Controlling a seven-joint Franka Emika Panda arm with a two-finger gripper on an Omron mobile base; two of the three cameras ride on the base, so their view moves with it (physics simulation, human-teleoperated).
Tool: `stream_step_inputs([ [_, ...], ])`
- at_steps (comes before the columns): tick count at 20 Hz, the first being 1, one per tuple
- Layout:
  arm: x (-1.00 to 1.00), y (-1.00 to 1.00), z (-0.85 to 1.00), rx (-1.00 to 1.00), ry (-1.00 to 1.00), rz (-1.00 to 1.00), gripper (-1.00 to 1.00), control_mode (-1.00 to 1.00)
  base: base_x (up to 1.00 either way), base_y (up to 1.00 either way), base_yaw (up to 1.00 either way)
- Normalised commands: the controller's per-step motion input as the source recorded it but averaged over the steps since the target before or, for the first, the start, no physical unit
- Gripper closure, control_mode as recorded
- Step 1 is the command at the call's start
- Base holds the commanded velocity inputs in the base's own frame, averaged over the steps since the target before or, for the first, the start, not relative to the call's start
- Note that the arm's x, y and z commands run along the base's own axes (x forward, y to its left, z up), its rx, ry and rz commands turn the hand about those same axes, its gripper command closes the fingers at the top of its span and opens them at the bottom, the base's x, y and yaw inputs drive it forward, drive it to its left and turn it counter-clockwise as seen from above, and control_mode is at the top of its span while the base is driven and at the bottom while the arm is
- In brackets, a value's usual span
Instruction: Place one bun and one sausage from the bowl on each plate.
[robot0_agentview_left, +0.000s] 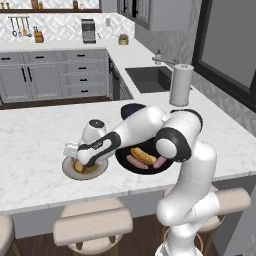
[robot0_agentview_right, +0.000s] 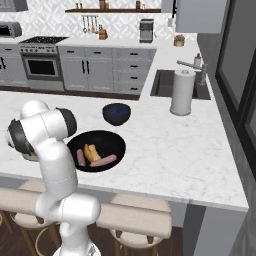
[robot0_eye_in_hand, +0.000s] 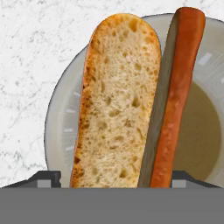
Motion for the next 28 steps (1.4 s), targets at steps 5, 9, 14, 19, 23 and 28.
stream_step_inputs([
  [5, -0.01, 0.0, 0.11, 0.0, 0.0, -0.01, -1.0, -1.0, 0.0, 0.0, 0.0],
  [9, -0.58, -0.23, 0.74, 0.0, -0.15, 0.0, -1.0, -1.0, 0.0, 0.0, 0.0],
  [14, -0.46, -0.7, 1.0, -0.01, -0.23, 0.0, -1.0, -1.0, 0.0, 0.0, 0.0],
  [19, 0.03, -0.96, 0.99, -0.04, -0.04, 0.0, -1.0, -1.0, 0.0, 0.0, 0.0],
  [23, 0.03, -1.0, 0.72, -0.09, 0.0, 0.0, -1.0, -1.0, 0.0, 0.0, 0.0],
  [28, -0.01, -1.0, 0.2, -0.13, 0.09, 0.0, -1.0, -1.0, 0.0, 0.0, 0.0],
])
